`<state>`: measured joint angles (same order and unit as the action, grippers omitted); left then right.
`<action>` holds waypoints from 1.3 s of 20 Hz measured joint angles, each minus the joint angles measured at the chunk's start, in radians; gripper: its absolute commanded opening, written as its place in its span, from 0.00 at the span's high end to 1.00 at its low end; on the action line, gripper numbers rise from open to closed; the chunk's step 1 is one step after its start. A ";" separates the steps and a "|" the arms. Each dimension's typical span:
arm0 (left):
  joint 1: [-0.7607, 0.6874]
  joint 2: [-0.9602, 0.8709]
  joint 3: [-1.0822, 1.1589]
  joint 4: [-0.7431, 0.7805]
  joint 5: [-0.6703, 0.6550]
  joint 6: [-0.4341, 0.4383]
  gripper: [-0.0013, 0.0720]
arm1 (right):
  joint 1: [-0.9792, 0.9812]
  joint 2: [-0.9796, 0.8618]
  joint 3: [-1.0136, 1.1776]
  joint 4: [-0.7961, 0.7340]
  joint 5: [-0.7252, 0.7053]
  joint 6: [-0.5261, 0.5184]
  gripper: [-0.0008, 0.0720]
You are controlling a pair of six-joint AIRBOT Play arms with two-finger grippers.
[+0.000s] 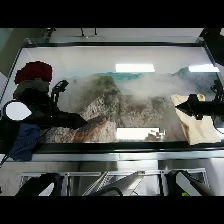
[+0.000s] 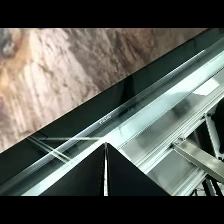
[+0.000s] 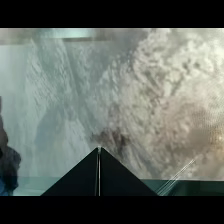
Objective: Fold the shirts.
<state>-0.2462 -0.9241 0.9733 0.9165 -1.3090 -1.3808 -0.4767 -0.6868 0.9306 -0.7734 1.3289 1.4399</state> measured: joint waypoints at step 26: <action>0.378 -1.109 1.038 0.554 0.525 -0.020 0.04 | 0.000 0.000 0.000 0.000 0.000 0.000 0.96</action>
<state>0.1318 -2.0335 2.0117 1.4700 -0.7837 -1.4006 -0.4767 -0.6868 0.9306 -0.7734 1.3285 1.4403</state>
